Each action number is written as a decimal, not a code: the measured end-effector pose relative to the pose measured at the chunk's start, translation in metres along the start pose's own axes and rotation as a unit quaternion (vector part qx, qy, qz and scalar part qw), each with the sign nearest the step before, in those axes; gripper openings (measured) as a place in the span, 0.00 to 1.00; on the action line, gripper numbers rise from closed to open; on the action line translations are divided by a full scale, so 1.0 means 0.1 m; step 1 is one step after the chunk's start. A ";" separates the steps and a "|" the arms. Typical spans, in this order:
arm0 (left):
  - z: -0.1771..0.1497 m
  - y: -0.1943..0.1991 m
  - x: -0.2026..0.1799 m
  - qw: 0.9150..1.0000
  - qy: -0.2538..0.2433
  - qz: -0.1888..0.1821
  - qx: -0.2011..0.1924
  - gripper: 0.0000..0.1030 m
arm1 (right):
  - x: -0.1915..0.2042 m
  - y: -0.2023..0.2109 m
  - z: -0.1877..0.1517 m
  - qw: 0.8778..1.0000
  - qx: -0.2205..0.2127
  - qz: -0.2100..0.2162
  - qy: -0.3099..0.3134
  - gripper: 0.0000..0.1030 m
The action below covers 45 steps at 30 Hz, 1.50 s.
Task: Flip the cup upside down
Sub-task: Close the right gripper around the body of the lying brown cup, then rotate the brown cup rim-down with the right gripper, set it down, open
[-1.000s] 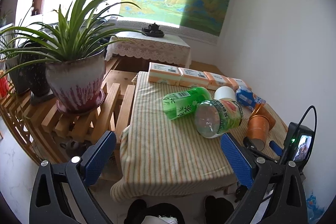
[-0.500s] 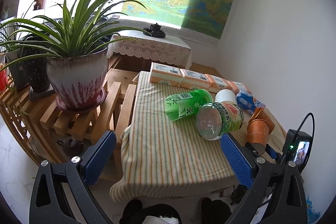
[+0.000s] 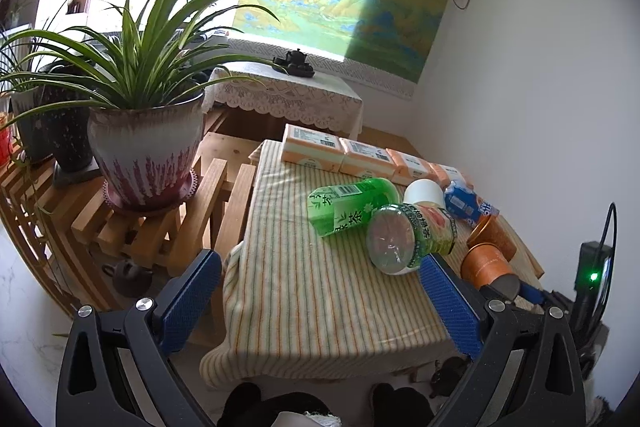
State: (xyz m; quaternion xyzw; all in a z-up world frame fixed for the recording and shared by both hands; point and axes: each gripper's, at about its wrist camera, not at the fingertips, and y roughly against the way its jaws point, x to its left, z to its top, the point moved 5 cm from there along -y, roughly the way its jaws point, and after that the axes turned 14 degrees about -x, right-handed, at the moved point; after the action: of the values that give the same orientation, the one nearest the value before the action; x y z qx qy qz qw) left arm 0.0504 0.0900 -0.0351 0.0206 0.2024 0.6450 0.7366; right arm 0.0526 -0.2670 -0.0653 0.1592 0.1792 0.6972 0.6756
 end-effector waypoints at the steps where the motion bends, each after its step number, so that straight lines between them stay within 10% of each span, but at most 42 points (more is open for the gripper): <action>1: 0.00 0.00 -0.01 1.000 0.000 -0.001 0.000 0.98 | 0.00 0.02 0.03 1.000 0.002 0.005 0.004 0.59; 45: -0.10 -0.25 -0.73 0.998 -0.063 -0.009 0.016 0.98 | -0.39 -0.42 0.31 0.994 0.027 0.095 -0.040 0.53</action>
State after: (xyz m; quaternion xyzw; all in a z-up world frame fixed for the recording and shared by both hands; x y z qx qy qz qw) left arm 0.0643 0.0137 -0.0315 0.0707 0.1660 0.6323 0.7535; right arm 0.1057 -0.3036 -0.0564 0.2220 0.1548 0.7463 0.6081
